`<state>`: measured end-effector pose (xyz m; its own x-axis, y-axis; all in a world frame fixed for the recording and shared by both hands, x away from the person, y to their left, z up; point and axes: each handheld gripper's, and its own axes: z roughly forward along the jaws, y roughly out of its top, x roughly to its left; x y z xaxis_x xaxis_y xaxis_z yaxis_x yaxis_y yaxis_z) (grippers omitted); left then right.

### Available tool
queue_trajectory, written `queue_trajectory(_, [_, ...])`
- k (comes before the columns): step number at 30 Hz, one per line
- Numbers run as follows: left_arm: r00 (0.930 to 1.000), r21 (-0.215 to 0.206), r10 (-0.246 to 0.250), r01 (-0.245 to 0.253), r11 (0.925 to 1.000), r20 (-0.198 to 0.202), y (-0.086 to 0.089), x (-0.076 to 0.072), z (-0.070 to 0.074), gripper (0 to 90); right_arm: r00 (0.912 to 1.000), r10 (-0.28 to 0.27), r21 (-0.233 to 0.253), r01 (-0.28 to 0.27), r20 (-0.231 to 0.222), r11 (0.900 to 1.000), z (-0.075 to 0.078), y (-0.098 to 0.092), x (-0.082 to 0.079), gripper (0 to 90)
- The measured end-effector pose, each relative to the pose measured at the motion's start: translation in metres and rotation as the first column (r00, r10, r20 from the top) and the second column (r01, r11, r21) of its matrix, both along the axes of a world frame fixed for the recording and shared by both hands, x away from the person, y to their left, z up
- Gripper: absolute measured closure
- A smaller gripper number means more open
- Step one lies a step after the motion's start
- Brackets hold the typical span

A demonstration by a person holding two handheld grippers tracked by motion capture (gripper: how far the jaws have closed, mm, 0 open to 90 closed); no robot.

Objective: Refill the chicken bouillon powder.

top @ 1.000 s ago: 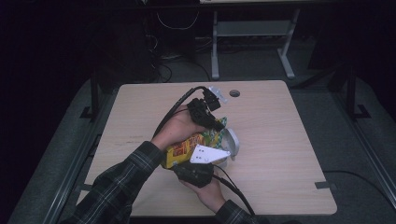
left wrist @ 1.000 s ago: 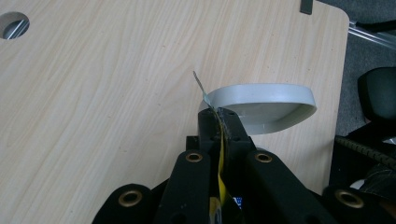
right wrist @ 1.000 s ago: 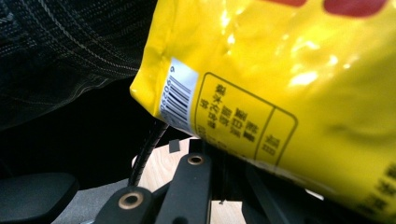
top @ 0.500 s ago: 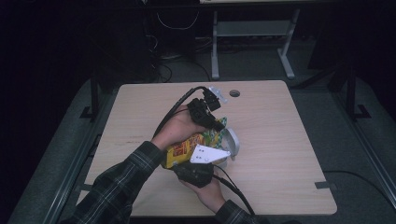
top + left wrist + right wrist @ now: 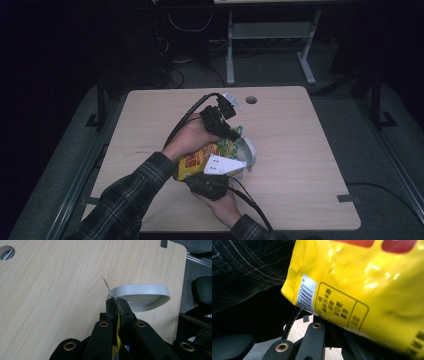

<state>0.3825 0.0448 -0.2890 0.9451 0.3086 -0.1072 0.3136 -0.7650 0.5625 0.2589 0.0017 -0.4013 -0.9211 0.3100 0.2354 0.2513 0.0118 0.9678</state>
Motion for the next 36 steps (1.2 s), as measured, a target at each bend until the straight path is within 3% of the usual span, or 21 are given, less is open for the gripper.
queue_trajectory(30, [1.0,-0.004,0.003,-0.003,1.0,-0.003,0.0009,-0.0005,-0.0015,89.7,1.0,-0.002,-0.011,0.002,0.008,1.0,-0.0019,0.0004,0.0002,90.0])
queue_trajectory(36, [1.0,-0.022,0.001,-0.001,0.9998,-0.004,0.0021,-0.0014,-0.0001,89.7,1.0,-0.002,-0.013,0.002,0.004,1.0,-0.0031,0.0009,-0.0009,90.0])
